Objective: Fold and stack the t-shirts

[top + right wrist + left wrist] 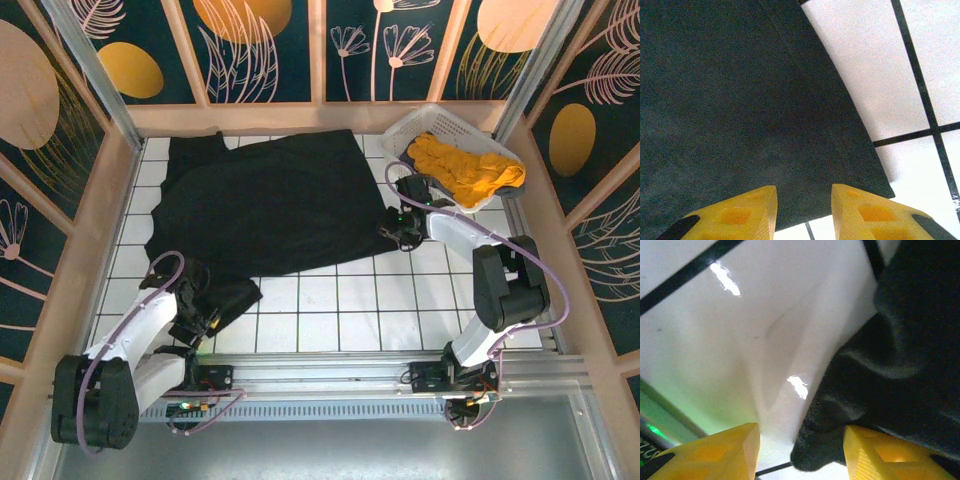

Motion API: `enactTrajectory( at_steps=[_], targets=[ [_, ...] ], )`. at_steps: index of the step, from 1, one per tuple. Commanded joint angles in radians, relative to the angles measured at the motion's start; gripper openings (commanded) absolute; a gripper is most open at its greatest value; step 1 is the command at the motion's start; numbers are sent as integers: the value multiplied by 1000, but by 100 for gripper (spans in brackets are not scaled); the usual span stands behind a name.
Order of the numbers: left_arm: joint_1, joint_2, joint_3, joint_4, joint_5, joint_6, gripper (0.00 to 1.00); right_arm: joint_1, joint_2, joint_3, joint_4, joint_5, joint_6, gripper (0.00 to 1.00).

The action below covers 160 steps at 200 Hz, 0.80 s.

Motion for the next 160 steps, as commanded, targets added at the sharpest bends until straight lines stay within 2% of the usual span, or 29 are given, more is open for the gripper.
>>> enactTrajectory(
  at_steps=[1, 16, 22, 67, 160],
  targets=[
    [-11, 46, 17, 146, 19, -51, 35, -11, -19, -33, 22, -9, 18, 34],
    [-13, 56, 50, 140, -6, -71, 6, -22, -26, -57, 34, 16, 42, 35],
    [-13, 49, 66, 124, -25, -82, 0, -27, -30, -66, 35, 34, 51, 36],
    [-13, -52, 121, 20, -98, -155, 0, -36, 4, -101, 87, 151, 79, 40],
    [-13, -54, 145, -14, -120, -170, 0, 14, 83, -70, 69, 146, 121, 37]
  ],
)
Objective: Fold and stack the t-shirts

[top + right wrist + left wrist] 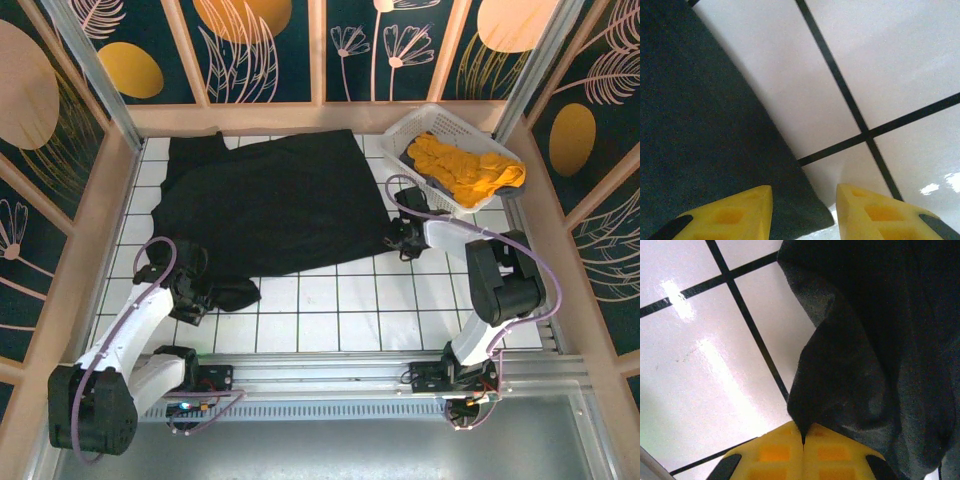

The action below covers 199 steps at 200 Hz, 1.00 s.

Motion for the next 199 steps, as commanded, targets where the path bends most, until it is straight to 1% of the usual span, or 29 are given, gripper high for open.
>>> enactTrajectory(
  at_steps=[1, 14, 25, 47, 73, 103, 140, 157, 174, 199],
  targets=[
    [-4, 4, 26, -33, -28, -13, 0, 11, 43, 19, -9, 23, 29, 37],
    [-4, 2, 25, -31, -27, -17, 0, 9, 74, 41, -20, 25, 28, 28],
    [-4, 1, 24, -30, -25, -18, 0, 7, 100, 59, -45, 28, 34, 18],
    [-4, -7, 29, -39, -18, -24, 0, -5, 132, 92, -132, 119, 68, 0],
    [-4, -30, 13, -94, 31, -72, 0, -25, 104, 100, -214, 169, 87, 0],
    [-4, -135, 5, -178, 71, -160, 0, -39, 32, 86, -350, 215, 104, 0],
    [-3, -211, -26, -253, 138, -196, 0, -53, -109, -22, -424, 191, 83, 0],
    [-4, -237, -15, -340, 116, -203, 0, -52, -129, -69, -433, 113, 39, 0],
    [-3, -260, 23, -430, 63, -224, 0, -38, -155, -101, -446, 78, 31, 0],
    [-4, -284, 60, -411, 46, -271, 0, -30, -237, -111, -459, 63, 61, 0]
  ],
)
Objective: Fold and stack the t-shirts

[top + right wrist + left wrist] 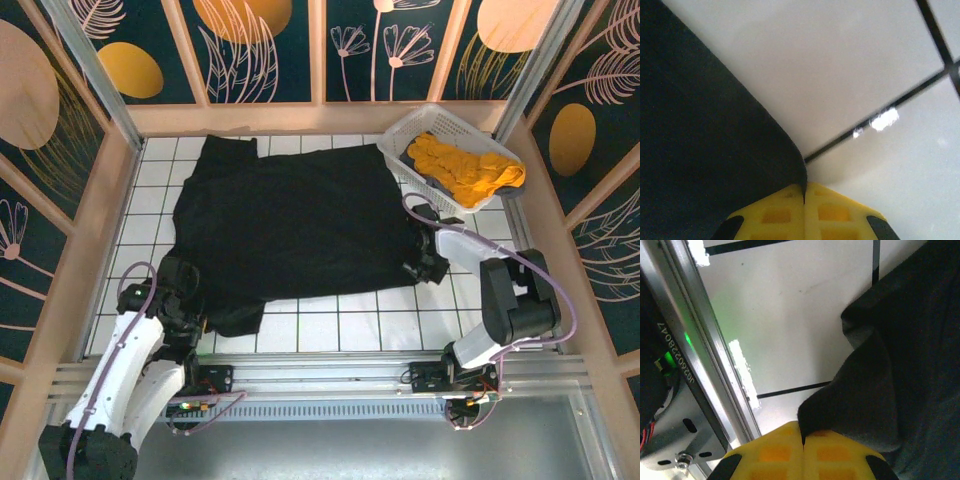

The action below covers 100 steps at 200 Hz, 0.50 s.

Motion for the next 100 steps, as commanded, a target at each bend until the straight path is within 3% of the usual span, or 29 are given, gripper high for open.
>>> enactTrajectory(
  at_steps=[1, 62, 100],
  targets=[
    [-4, -18, 55, -81, -36, -63, 0, 9, -89, -11, -76, -33, 9, 0],
    [-4, 276, 468, -4, -226, 108, 0, 4, -47, 158, -125, -125, 72, 0],
    [-4, 437, 598, 114, -232, 217, 0, -5, 18, 318, -133, -158, 137, 0]
  ],
)
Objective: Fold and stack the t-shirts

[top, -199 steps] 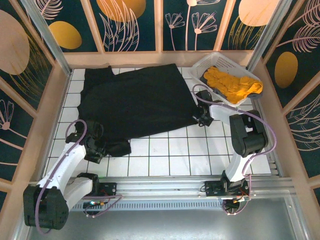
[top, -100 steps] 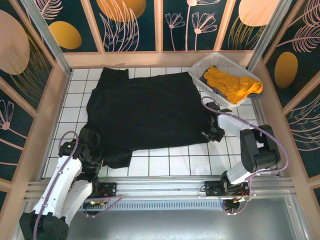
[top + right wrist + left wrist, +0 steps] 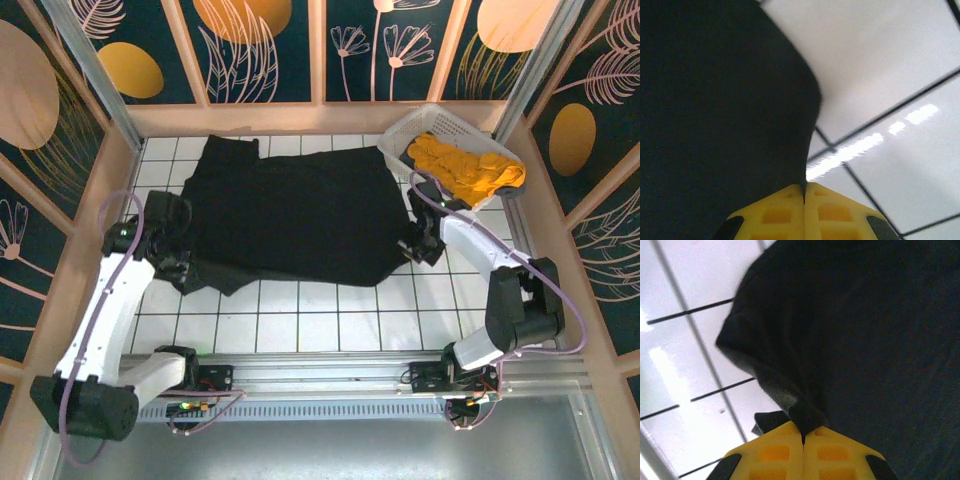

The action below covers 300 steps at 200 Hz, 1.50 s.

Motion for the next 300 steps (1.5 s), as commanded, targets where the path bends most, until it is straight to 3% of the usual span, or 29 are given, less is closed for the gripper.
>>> enactTrajectory(
  at_steps=[1, 67, 162, 242, 268, 271, 279, 284, 293, 300],
  targets=[
    [-4, 76, 56, 69, -48, 102, 0, -8, 40, 99, -38, -37, 62, 0],
    [-3, 271, 169, 205, -137, 216, 0, -16, 218, 315, -41, 0, 102, 0],
    [-2, 430, 243, 217, -390, 400, 0, -44, 320, 384, -40, 93, 169, 0],
    [6, 522, 251, 267, -440, 480, 0, -46, 410, 472, -31, 76, 141, 0],
    [12, 557, 244, 407, -394, 576, 0, -50, 443, 488, -2, 63, 117, 0],
    [13, 562, 245, 425, -379, 594, 3, -52, 448, 492, 0, 45, 113, 2],
    [14, 568, 245, 482, -338, 650, 16, -54, 452, 496, 3, 37, 107, 19],
    [13, 570, 246, 507, -320, 676, 28, -54, 449, 496, 12, 36, 101, 29],
    [13, 567, 247, 536, -305, 707, 59, -55, 435, 489, 32, 34, 87, 40],
    [15, 563, 253, 536, -305, 725, 67, -56, 419, 483, 43, 38, 75, 46]
  ],
)
